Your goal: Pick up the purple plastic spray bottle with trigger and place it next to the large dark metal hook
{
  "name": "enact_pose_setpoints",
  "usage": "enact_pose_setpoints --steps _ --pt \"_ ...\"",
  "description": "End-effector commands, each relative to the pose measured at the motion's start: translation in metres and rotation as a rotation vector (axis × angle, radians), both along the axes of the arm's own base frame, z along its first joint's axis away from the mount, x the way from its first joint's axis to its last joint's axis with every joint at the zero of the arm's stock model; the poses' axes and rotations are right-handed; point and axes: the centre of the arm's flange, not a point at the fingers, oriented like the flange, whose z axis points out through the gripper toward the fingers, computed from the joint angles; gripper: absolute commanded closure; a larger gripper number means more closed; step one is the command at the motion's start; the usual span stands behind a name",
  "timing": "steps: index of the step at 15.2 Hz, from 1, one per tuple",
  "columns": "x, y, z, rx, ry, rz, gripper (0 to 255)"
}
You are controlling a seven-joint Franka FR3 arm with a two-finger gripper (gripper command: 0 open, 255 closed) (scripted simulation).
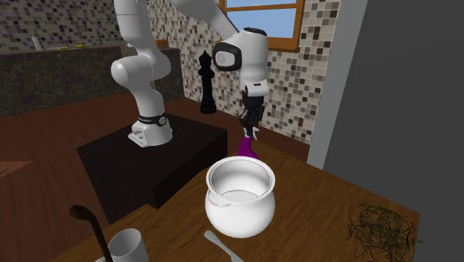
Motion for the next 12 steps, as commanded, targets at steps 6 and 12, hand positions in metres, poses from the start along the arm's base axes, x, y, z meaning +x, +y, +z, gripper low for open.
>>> enact_pose_setpoints --steps 6,12 --pt "0.000 0.000 0.038 0.000 0.000 0.000 255" --pt "0.000 0.000 0.069 0.000 0.000 0.000 255"
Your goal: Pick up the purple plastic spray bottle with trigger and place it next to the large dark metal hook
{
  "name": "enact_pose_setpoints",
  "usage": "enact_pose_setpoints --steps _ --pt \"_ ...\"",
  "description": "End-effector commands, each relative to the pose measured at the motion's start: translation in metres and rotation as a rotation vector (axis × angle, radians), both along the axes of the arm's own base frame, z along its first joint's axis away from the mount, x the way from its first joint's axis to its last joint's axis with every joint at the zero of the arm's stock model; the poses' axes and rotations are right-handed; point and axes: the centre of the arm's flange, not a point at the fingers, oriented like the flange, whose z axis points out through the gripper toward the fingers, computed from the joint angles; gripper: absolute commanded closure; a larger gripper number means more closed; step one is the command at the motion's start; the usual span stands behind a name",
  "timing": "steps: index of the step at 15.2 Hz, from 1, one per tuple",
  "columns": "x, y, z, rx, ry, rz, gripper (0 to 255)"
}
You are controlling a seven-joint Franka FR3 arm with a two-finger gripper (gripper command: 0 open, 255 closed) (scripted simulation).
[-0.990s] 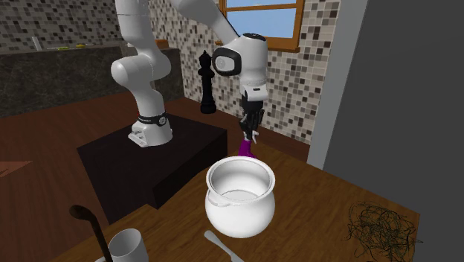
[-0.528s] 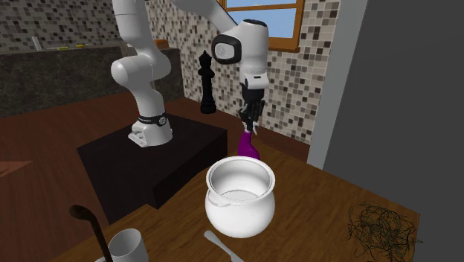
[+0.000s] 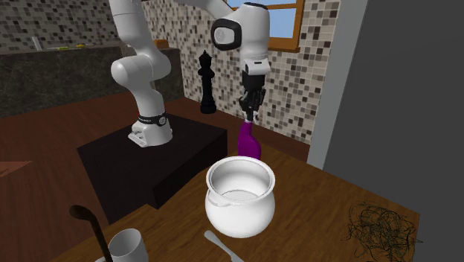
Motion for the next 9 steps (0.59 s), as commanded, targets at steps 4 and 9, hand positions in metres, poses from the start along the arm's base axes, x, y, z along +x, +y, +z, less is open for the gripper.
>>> enact_pose_setpoints --steps 4,9 --pt "0.001 0.000 0.027 0.000 0.000 0.000 255" --pt "0.001 0.000 0.053 0.000 0.000 0.000 255"
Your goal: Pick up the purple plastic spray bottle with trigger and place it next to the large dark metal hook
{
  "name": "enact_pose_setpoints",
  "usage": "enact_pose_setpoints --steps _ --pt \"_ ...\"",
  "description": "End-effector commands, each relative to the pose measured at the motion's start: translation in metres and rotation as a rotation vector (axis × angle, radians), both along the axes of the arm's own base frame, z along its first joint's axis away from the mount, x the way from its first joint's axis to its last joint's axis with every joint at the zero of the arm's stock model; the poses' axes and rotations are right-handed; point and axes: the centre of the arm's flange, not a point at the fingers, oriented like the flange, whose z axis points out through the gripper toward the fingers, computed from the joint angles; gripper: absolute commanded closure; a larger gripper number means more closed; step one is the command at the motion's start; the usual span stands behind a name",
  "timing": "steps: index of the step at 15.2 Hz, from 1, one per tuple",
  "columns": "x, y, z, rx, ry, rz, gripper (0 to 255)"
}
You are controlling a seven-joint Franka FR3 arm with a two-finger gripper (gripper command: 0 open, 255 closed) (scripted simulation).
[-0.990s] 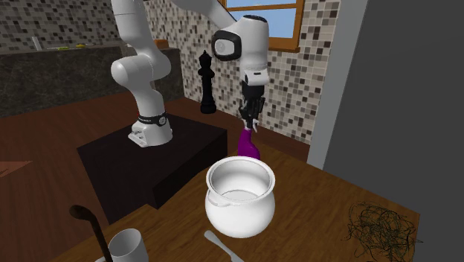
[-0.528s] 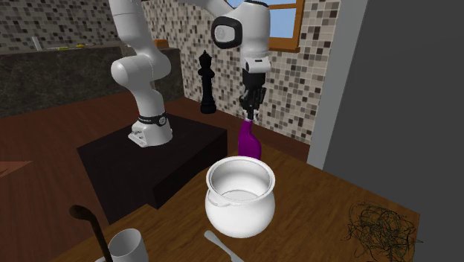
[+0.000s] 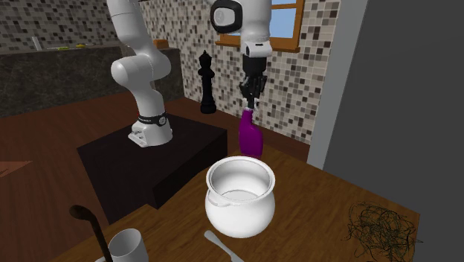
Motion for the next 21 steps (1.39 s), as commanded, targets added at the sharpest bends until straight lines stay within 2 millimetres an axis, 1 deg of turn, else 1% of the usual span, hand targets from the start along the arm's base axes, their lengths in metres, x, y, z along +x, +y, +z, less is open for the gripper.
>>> enact_pose_setpoints --steps 1,21 --pt "0.000 -0.001 0.010 0.000 0.000 0.000 255" --pt "0.000 -0.001 0.116 0.000 0.000 0.000 255"
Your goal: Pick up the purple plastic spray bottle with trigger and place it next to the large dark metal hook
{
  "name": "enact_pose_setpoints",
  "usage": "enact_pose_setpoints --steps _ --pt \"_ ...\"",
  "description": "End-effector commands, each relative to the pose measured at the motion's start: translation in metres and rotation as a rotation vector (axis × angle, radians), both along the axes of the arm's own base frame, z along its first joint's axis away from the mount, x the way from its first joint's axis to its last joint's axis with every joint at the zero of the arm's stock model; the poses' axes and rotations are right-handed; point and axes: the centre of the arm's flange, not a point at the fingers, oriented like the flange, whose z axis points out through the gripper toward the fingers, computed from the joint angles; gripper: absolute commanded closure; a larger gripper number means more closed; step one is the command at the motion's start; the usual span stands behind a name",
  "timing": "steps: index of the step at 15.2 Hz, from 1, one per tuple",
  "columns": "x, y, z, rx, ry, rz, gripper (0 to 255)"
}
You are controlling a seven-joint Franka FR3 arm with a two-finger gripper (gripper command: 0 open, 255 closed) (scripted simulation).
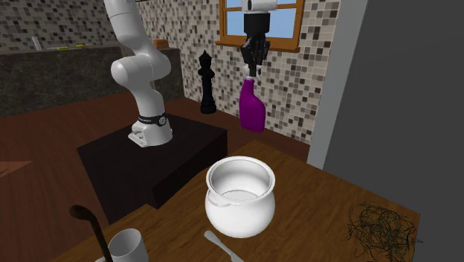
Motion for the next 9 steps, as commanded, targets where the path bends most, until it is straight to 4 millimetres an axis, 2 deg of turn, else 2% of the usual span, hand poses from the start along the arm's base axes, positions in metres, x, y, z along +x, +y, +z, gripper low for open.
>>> enact_pose_setpoints --steps 1,9 --pt "-0.001 -0.001 0.011 0.000 0.000 0.000 255" --pt "-0.001 -0.001 0.053 0.000 0.000 0.000 255"
